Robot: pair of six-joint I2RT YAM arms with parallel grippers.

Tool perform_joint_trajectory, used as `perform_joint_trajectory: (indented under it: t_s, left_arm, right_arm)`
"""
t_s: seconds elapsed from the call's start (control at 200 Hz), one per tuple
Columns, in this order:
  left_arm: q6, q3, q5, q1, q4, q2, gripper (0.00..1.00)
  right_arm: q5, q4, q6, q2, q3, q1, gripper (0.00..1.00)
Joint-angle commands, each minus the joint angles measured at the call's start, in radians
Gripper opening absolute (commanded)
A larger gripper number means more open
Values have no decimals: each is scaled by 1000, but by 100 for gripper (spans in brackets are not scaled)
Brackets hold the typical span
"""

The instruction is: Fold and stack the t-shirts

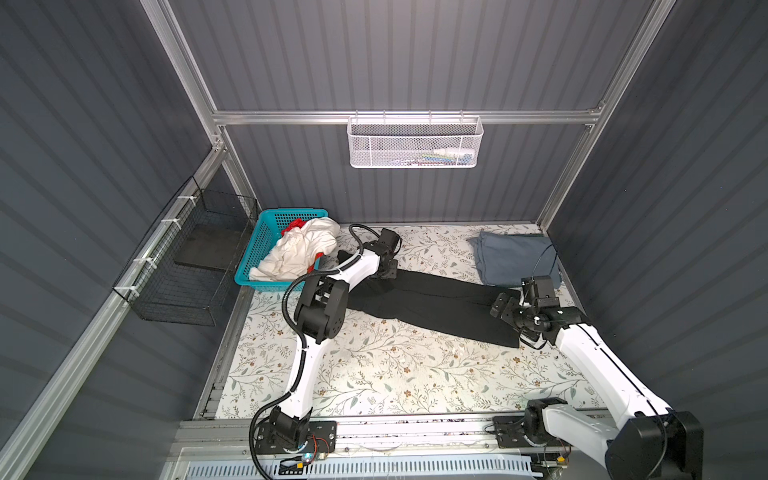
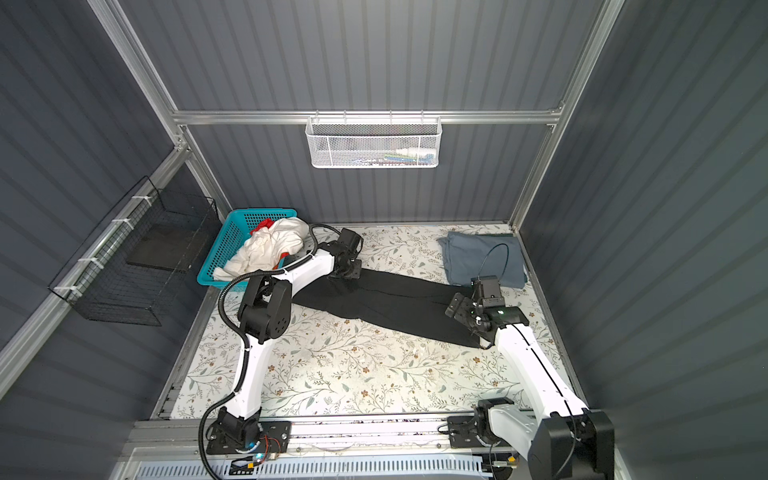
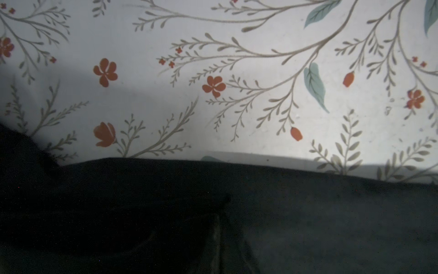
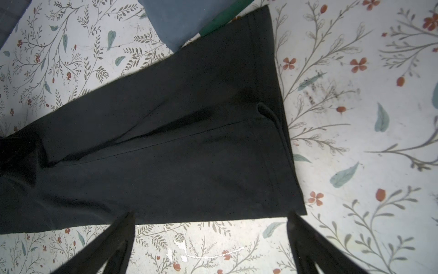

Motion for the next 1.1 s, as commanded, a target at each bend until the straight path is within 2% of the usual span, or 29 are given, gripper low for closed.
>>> perform_joint_trajectory:
  t_s: [0.0, 0.4, 0.765, 0.91, 0.925, 0.96, 0.985, 1.095]
  left_arm:
    - [5, -11, 9, -5, -9, -34, 0]
    - [-11, -117, 80, -7, 128, -144, 0]
    - [2, -125, 121, -11, 203, -145, 0]
    - [3, -39, 74, -11, 128, -87, 0]
    - [3, -34, 67, -11, 118, -83, 6]
    - [-2, -16, 36, -11, 102, -76, 29]
    - [-3, -12, 20, -11, 94, -77, 40]
    - [-8, -54, -51, -11, 131, -131, 64]
  right_arm:
    - [11, -9, 8, 1, -15, -5, 99]
    - [13, -7, 13, -1, -26, -7, 99]
    - [15, -2, 10, 1, -33, -8, 99]
    - [15, -6, 7, -1, -34, -9, 99]
    - [14, -5, 5, -1, -34, -9, 99]
    - [12, -4, 2, -1, -35, -8, 99]
    - [12, -5, 0, -1, -34, -8, 99]
    - [10, -13, -12, 0, -26, -8, 99]
